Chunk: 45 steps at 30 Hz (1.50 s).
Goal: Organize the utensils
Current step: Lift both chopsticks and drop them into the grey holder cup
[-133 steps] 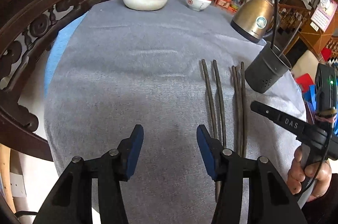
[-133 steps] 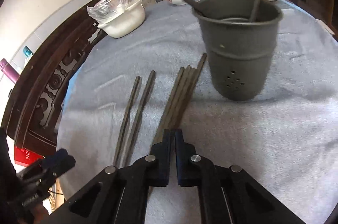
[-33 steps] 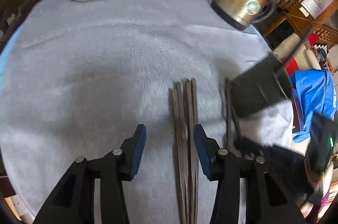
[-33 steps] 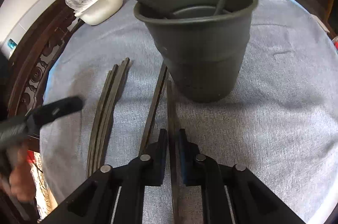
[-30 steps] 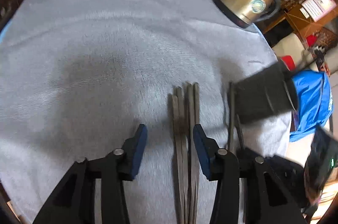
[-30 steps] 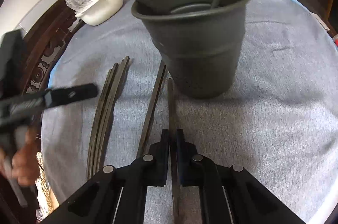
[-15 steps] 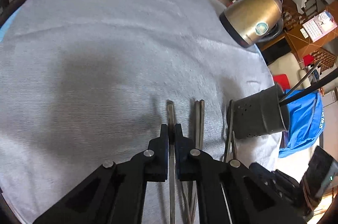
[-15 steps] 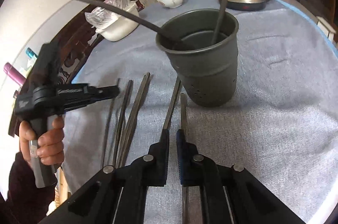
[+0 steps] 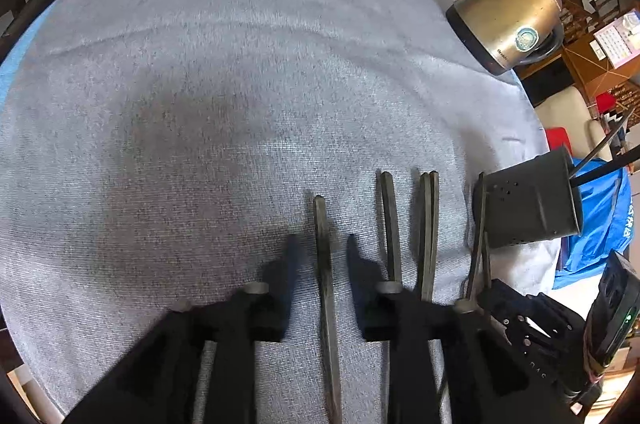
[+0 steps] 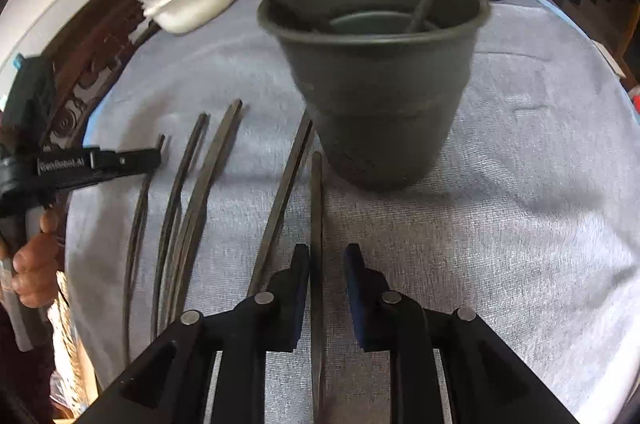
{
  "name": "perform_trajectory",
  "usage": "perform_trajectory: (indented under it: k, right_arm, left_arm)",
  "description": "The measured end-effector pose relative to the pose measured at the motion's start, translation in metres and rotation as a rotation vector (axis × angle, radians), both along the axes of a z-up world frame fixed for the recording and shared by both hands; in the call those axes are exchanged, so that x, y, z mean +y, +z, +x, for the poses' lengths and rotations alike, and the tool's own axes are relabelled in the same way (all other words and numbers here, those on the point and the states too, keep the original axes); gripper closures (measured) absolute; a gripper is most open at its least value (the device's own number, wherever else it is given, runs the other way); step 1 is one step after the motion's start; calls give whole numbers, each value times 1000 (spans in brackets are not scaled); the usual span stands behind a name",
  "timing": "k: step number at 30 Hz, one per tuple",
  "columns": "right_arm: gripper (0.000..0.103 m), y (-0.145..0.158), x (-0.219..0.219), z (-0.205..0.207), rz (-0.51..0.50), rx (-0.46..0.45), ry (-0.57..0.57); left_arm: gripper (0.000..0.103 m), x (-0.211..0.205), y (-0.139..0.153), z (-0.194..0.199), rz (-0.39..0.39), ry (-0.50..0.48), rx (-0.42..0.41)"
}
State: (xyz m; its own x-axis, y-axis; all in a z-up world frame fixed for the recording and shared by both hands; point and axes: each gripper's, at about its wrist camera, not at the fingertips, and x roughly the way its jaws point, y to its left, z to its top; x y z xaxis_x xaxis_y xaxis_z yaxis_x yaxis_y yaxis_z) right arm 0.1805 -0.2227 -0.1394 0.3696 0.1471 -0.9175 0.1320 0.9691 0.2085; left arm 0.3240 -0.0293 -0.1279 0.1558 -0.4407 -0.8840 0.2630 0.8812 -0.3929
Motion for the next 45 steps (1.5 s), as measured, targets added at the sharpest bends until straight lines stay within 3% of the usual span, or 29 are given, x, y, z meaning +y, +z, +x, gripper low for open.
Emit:
perform_trajectory:
  k: [2, 5, 7, 12, 21, 30, 38, 45]
  right_arm:
    - [82, 0, 2, 3, -20, -2, 12]
    - [95, 0, 6, 10, -31, 0, 8]
    - [96, 0, 3, 9, 7, -20, 3]
    - [97, 15, -3, -4, 71, -94, 6]
    - [97, 96, -11, -41, 115, -371, 60]
    - [96, 166, -41, -65, 124, -676, -61]
    - [96, 212, -63, -67, 105, -830, -191]
    - [96, 223, -72, -63, -32, -893, -330]
  left_arm:
    - [69, -4, 1, -1, 18, -13, -10]
    - [69, -15, 1, -2, 52, -17, -29]
    - [96, -15, -2, -2, 65, -11, -28]
    - [98, -5, 7, -10, 46, 25, -62]
    - [98, 15, 111, -62, -48, 28, -315]
    - [98, 18, 208, -104, -146, 12, -516]
    - [98, -22, 266, -112, -199, 19, -645]
    - [98, -60, 293, -107, -211, 94, -762]
